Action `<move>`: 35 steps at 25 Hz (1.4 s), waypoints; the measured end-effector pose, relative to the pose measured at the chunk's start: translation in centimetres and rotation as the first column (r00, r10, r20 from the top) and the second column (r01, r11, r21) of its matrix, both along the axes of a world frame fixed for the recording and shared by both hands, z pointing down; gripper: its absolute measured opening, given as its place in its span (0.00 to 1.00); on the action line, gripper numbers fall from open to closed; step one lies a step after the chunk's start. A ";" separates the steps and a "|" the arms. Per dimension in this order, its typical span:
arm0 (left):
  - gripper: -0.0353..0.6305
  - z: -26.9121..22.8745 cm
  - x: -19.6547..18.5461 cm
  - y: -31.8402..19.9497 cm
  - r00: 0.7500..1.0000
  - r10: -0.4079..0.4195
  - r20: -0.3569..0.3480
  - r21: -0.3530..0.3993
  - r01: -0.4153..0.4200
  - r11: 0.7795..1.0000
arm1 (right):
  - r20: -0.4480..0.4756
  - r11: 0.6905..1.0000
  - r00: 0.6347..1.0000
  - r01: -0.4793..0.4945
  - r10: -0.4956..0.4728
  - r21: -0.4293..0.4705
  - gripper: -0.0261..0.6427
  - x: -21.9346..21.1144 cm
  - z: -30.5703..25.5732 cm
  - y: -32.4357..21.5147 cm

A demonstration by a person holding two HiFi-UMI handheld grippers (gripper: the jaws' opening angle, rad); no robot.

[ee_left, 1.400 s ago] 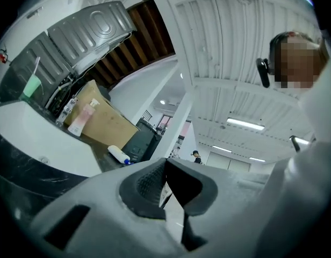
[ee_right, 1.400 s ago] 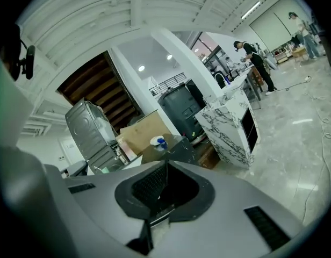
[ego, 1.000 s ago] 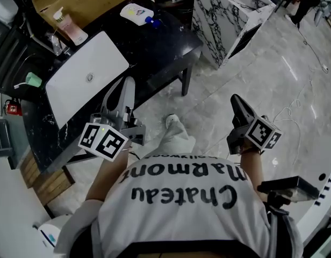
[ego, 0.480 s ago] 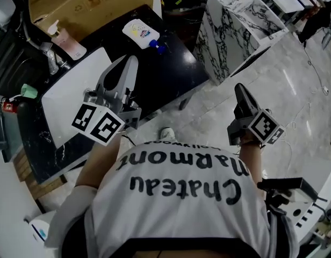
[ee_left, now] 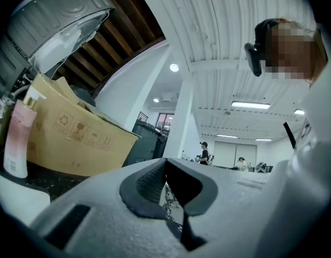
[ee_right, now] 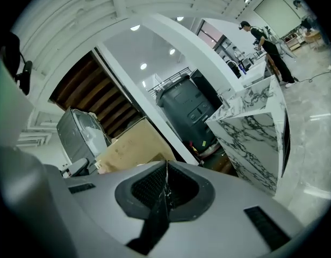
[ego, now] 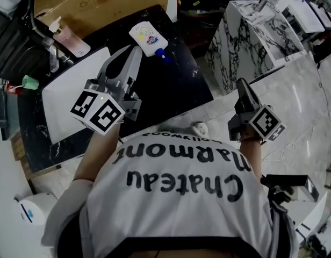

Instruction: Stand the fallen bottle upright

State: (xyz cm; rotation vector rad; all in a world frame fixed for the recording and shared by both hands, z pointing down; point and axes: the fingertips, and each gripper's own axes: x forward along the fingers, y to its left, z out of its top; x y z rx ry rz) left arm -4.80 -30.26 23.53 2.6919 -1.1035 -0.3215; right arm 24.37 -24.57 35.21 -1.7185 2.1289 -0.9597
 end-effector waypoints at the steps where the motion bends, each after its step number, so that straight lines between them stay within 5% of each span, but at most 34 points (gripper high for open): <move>1: 0.07 0.1 0.1 -0.5 1.000 -0.017 0.002 -0.008 0.017 1.000 | 0.001 1.000 1.000 0.026 -0.026 -0.001 0.07 0.2 0.0 -1.1; 4: 0.07 0.2 0.6 -2.1 0.995 -0.090 0.047 0.003 0.090 0.996 | -0.014 0.992 0.992 0.129 -0.129 0.007 0.07 0.7 -0.9 -5.2; 6: 0.08 0.8 1.3 -3.1 0.976 -0.163 0.146 0.042 0.158 0.987 | -0.033 0.981 0.981 0.191 -0.190 0.017 0.07 1.2 -1.9 -7.7; 9: 0.08 3.1 2.8 -4.4 0.894 -0.251 0.372 0.115 0.224 0.968 | -0.038 0.967 0.967 0.253 -0.252 0.026 0.07 2.5 -2.9 -10.5; 14: 0.08 7.9 5.9 -6.4 0.754 -0.108 0.648 0.063 0.088 0.994 | -0.033 0.949 0.948 0.316 -0.316 0.006 0.07 3.8 -2.3 -13.1; 15: 0.08 8.8 6.1 -6.7 0.705 -0.091 0.703 0.054 0.074 0.996 | -0.042 0.943 0.942 0.333 -0.332 0.010 0.07 3.9 -2.2 -13.6; 18: 0.08 12.0 6.2 -7.2 0.489 -0.058 0.870 0.043 0.043 0.998 | -0.037 0.921 0.922 0.386 -0.384 0.051 0.07 3.6 -2.5 -14.8; 20: 0.08 13.5 6.7 -7.2 0.371 -0.015 0.928 0.023 -0.017 1.000 | -0.033 0.918 0.920 0.393 -0.391 0.060 0.07 3.8 -2.5 -15.5; 22: 0.09 14.7 7.1 -7.2 0.277 0.047 0.960 -0.023 -0.091 0.996 | -0.037 0.925 0.926 0.377 -0.376 0.043 0.07 4.4 -2.0 -16.1; 24: 0.14 16.1 7.0 -7.0 0.158 0.123 0.980 -0.097 -0.163 0.982 | -0.027 0.926 0.926 0.376 -0.375 0.035 0.07 4.5 -1.5 -16.3; 28: 0.20 18.0 6.7 -6.1 -0.082 0.224 0.971 -0.238 -0.298 0.924 | -0.007 0.924 0.924 0.382 -0.382 0.020 0.07 4.4 -0.5 -16.4; 31: 0.20 18.4 6.7 -5.9 -0.223 0.228 0.948 -0.299 -0.373 0.878 | -0.002 0.923 0.923 0.384 -0.384 0.008 0.07 4.5 0.0 -16.3; 35: 0.24 18.7 7.1 -5.6 -0.360 0.207 0.910 -0.359 -0.435 0.826 | 0.015 0.926 0.926 0.377 -0.377 -0.004 0.07 4.8 0.7 -16.0</move>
